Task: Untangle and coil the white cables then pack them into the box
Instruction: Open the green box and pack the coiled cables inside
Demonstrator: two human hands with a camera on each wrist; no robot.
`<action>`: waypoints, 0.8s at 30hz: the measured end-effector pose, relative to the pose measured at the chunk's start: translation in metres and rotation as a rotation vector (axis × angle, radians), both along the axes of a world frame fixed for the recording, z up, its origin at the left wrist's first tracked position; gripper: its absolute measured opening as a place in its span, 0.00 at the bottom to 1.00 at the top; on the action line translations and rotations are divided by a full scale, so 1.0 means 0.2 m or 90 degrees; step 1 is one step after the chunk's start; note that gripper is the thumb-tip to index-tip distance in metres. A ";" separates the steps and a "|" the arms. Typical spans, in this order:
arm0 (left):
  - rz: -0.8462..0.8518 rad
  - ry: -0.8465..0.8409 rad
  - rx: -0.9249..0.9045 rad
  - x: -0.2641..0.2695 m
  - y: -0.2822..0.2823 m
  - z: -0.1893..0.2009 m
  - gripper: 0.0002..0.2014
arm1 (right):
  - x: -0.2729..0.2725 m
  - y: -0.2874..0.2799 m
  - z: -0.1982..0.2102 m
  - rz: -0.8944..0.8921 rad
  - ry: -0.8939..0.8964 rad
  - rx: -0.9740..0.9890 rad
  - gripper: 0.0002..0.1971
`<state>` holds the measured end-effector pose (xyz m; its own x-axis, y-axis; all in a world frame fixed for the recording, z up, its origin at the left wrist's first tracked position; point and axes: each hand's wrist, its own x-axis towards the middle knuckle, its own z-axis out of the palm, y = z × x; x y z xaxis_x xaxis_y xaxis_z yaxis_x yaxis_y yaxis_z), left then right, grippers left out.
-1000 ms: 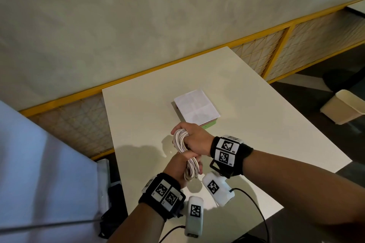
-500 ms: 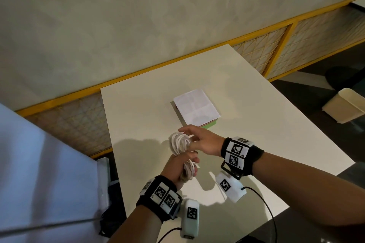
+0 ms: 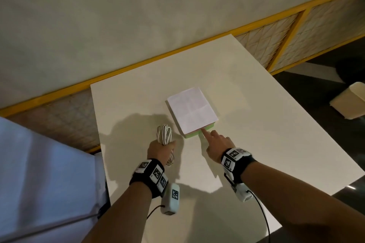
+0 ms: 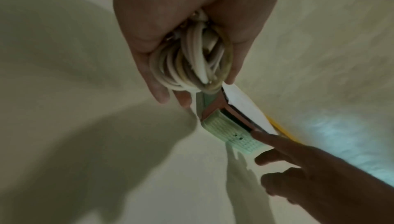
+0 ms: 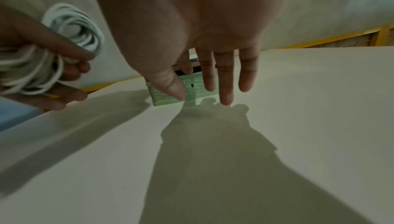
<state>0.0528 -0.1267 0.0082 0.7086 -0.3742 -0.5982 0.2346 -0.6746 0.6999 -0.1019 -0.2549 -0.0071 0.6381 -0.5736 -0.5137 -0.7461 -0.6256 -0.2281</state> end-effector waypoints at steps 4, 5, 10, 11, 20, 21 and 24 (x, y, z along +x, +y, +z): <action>-0.019 -0.024 0.023 0.03 -0.12 -0.03 0.11 | -0.01 -0.03 -0.05 0.039 0.007 -0.030 0.38; -0.021 -0.025 0.024 0.03 -0.14 -0.03 0.10 | -0.01 -0.03 -0.06 0.046 0.003 -0.036 0.38; 0.011 -0.001 0.006 0.00 -0.24 -0.07 0.13 | -0.01 -0.06 -0.09 0.074 -0.014 -0.067 0.38; 0.022 0.004 0.001 0.00 -0.25 -0.08 0.14 | -0.01 -0.06 -0.09 0.076 -0.019 -0.074 0.38; 0.090 0.072 -0.037 -0.01 -0.25 -0.13 0.10 | -0.02 -0.07 -0.08 0.044 -0.078 -0.087 0.18; 0.087 0.068 -0.040 0.00 -0.25 -0.13 0.10 | -0.04 -0.06 -0.08 0.046 -0.081 -0.088 0.17; 0.065 0.041 -0.016 0.00 -0.23 -0.13 0.11 | -0.12 -0.01 -0.09 0.050 -0.089 -0.105 0.15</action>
<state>0.0535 -0.1733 -0.0180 0.7045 -0.3175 -0.6347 0.3458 -0.6274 0.6977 -0.1264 -0.2575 -0.0242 0.7422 -0.5887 -0.3202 -0.6623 -0.7175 -0.2157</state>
